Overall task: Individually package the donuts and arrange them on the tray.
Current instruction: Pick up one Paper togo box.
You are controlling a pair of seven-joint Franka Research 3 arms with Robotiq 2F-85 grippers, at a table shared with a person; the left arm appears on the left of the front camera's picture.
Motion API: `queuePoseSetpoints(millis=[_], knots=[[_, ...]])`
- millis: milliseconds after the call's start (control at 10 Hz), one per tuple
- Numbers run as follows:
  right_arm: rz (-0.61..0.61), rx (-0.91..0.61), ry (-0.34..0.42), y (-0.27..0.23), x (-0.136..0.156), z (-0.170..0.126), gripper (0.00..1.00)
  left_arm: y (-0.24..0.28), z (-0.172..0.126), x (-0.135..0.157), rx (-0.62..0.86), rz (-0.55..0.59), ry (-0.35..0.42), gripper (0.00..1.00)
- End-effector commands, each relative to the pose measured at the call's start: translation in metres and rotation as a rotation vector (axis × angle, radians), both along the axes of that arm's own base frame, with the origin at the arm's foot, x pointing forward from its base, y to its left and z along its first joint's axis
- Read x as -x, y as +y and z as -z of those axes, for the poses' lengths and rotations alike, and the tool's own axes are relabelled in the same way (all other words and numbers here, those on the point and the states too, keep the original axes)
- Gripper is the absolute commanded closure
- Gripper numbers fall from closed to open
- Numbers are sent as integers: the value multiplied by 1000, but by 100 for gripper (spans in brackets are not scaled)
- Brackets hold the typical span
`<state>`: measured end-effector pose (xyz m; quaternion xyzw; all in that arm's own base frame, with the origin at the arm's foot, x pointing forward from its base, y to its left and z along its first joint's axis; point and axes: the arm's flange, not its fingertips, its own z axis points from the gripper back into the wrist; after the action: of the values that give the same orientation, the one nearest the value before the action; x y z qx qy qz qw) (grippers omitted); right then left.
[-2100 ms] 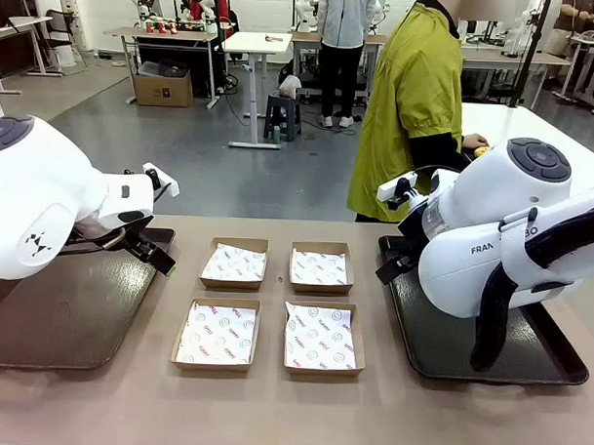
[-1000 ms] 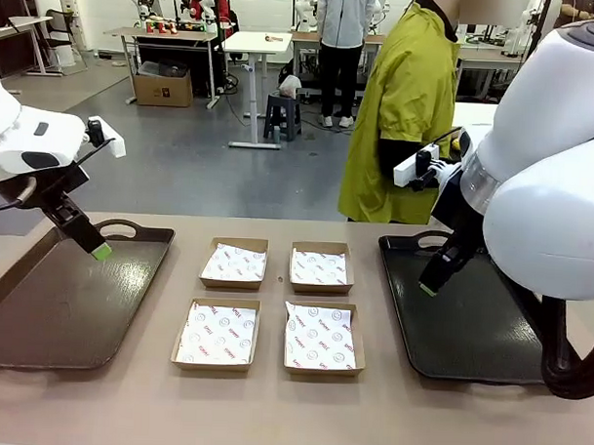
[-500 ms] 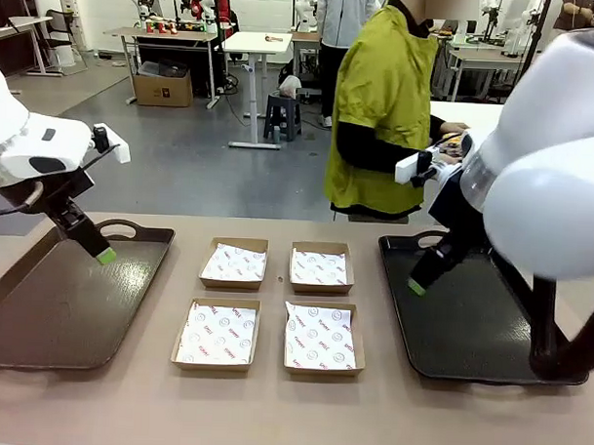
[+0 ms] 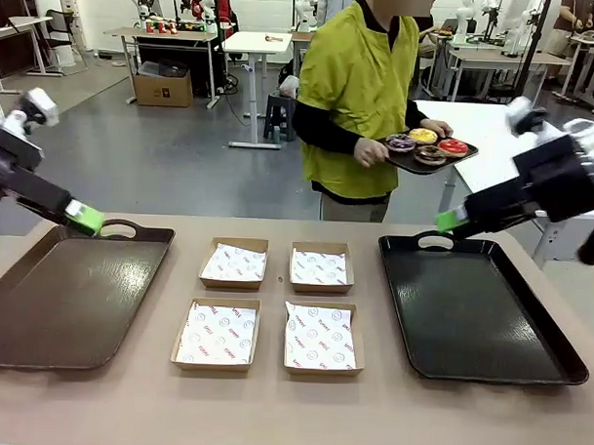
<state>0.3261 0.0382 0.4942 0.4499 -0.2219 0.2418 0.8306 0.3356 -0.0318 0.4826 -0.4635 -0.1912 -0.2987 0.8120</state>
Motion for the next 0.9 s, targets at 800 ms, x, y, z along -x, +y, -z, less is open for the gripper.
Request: queuePoseSetpoints(millis=[800], knots=[[220,-431,350,-136,51,96,0,146,61,-9,396,-411,496,0]])
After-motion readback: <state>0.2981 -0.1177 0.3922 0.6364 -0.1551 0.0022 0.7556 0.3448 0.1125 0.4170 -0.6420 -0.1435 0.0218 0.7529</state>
